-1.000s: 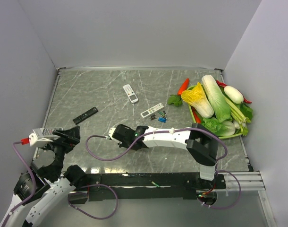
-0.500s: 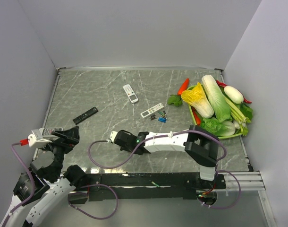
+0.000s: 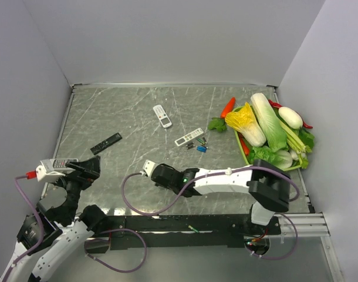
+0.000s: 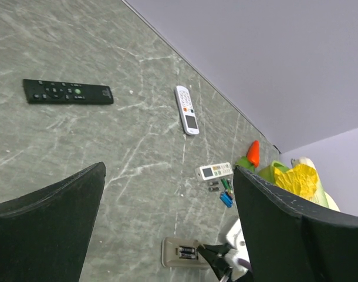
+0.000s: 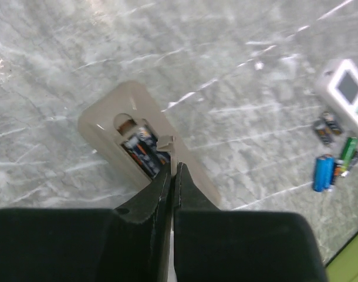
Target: Load the batteries into the remote control
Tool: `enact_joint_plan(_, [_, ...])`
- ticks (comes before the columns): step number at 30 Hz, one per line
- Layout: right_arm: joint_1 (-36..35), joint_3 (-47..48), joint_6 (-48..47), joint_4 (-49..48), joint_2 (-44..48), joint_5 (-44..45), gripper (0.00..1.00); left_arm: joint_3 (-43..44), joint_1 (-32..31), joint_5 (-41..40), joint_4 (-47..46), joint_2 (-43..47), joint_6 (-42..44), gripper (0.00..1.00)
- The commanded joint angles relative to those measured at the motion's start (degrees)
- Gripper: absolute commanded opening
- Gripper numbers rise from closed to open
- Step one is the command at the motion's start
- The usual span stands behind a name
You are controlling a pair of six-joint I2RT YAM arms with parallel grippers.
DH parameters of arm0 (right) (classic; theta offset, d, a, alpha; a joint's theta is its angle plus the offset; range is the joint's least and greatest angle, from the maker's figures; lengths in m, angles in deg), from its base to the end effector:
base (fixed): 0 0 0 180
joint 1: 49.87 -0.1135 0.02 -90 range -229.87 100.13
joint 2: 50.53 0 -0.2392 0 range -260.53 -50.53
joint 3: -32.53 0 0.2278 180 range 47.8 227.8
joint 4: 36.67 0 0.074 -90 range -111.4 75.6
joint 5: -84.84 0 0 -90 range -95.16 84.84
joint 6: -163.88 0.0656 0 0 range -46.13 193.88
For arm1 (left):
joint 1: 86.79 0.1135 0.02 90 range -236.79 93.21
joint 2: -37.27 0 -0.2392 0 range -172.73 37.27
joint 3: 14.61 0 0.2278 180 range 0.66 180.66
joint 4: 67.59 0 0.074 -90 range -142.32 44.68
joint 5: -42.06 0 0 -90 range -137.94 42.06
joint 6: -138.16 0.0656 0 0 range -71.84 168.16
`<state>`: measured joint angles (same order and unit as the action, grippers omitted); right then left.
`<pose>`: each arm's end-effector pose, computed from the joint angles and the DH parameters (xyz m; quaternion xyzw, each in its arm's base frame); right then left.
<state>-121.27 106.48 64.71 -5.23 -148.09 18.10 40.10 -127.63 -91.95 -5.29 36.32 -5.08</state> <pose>0.1321 0.3112 0.1493 -0.5579 0.7518 -0.0126 0.3512 0.0565 0.0114 0.2832 -0.3189 0.6721 -0.2492 0.6201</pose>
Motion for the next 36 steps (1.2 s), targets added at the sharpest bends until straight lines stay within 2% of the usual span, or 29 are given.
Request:
enact_joint_plan(1, [-0.4, -4.1, -2.2, -8.9, 10.9, 3.1, 0.0, -0.8, 0.0, 6.5, -4.6, -3.5, 0.0, 0.94])
enact_joint_plan(4, [-0.3, -8.5, -5.1, -15.7, 16.3, 2.6, 0.0, -2.8, 0.0, 11.8, -8.2, -8.6, -2.8, 0.95])
enact_joint_plan(6, [-0.4, -12.2, -7.4, -21.7, 19.0, 2.3, 0.0, -5.1, 0.0, 19.6, -11.5, -12.7, -4.8, 0.95])
enact_joint_plan(10, [-0.3, -18.2, -11.2, -30.1, 25.7, -2.2, 0.0, -9.5, 0.0, 34.1, -27.1, -20.4, -5.6, 0.93])
enact_joint_plan(11, [-0.3, -19.7, -12.4, -31.2, 26.7, -3.8, 0.0, -10.9, 0.0, 39.5, -30.3, -21.7, -5.0, 0.92])
enact_joint_plan(13, [-0.2, -20.6, -13.8, -32.0, 28.8, -6.1, 0.0, -11.8, 0.1, 43.5, -36.7, -25.7, -1.7, 0.92])
enact_joint_plan(14, [-0.2, -21.1, -14.1, -32.2, 29.3, -7.3, 0.0, -12.0, 0.0, 48.8, -38.4, -27.2, -0.7, 0.92])
enact_joint_plan(18, [-0.3, -21.9, -15.7, -31.7, 32.1, -9.3, 0.0, -10.9, 0.0, 58.1, -42.6, -34.4, 3.9, 0.91])
enact_joint_plan(21, [-0.3, -22.2, -16.5, -31.3, 33.0, -11.0, 0.0, -9.6, 0.0, 63.1, -45.3, -39.1, 4.3, 0.87])
enact_joint_plan(27, [-0.3, -21.3, -17.6, -29.3, 32.3, -12.1, 0.0, -7.6, 0.0, 66.8, -46.5, -44.1, 5.5, 0.77])
enact_joint_plan(36, [-0.4, -21.8, -18.6, -30.2, 32.2, -12.8, 0.0, -6.0, 0.0, 67.6, -46.5, -46.9, 4.5, 0.56])
